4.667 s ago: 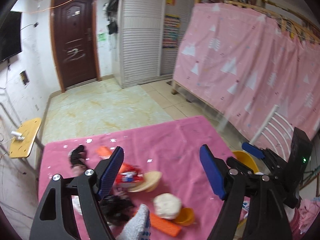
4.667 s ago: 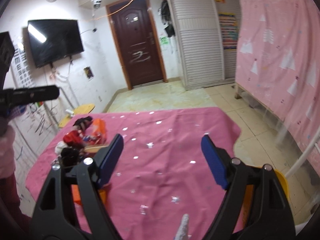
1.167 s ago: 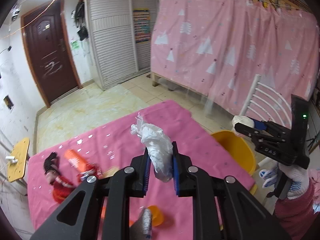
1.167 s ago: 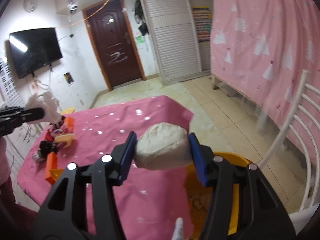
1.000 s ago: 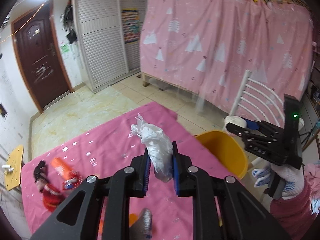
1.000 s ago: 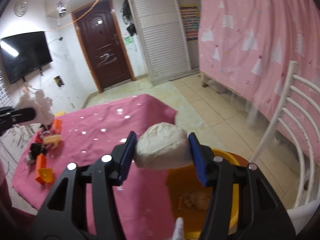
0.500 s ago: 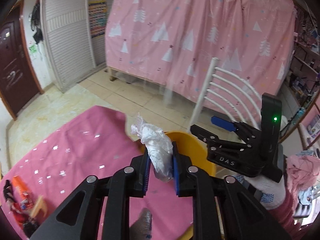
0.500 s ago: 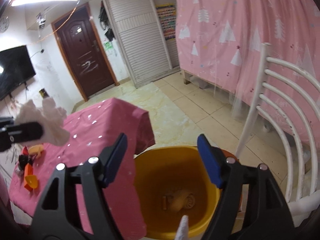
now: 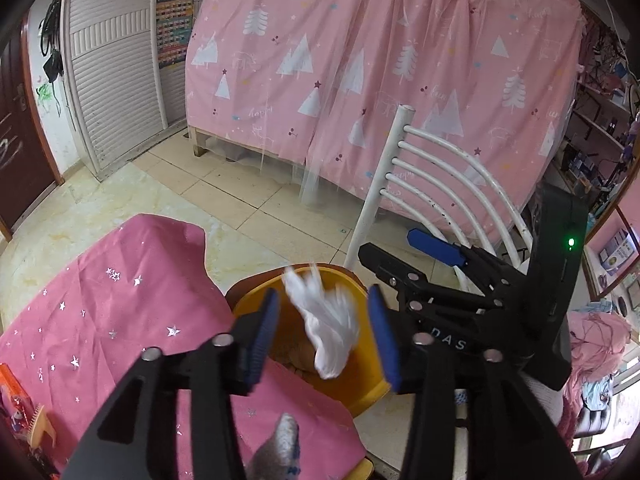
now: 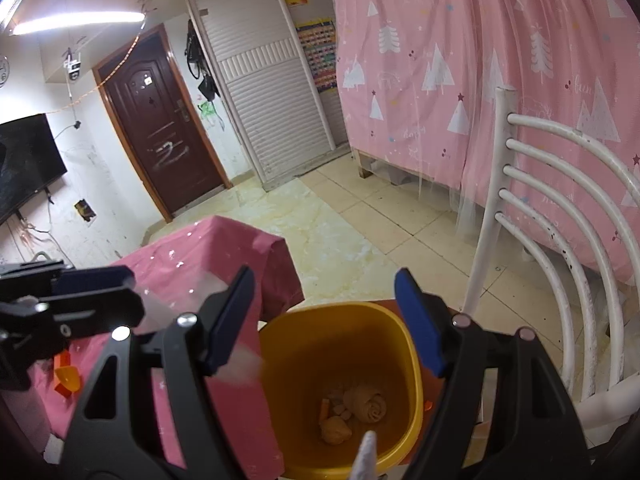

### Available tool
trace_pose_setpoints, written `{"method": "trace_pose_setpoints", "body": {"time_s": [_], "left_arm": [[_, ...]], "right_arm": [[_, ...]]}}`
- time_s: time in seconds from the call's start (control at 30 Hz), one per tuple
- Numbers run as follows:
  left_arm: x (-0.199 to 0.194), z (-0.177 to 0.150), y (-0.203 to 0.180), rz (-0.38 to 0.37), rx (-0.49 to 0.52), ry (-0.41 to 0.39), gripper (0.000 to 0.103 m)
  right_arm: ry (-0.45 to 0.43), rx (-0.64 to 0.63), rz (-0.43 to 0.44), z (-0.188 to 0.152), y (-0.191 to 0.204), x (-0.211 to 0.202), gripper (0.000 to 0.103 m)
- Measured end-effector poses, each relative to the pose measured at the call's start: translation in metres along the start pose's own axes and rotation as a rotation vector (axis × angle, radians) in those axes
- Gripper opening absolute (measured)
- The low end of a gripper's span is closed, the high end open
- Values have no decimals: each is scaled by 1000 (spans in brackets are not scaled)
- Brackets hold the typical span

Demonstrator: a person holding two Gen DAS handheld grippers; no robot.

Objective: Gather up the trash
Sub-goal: 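Carry both items over the yellow bucket and open both grippers to drop them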

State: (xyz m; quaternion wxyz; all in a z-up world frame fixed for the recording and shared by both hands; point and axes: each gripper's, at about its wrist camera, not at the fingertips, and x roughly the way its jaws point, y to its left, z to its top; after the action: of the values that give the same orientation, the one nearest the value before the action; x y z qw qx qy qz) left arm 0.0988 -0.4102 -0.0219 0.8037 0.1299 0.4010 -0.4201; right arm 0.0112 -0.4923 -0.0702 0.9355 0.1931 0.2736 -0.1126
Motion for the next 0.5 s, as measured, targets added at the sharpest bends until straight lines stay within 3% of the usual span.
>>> {"method": "trace_pose_setpoints", "body": {"time_s": [0.5], "left_arm": [[-44,-10,42,45,-74,-56,46]], "right_arm": [[5,-73,43,1,43,-3,70]]}}
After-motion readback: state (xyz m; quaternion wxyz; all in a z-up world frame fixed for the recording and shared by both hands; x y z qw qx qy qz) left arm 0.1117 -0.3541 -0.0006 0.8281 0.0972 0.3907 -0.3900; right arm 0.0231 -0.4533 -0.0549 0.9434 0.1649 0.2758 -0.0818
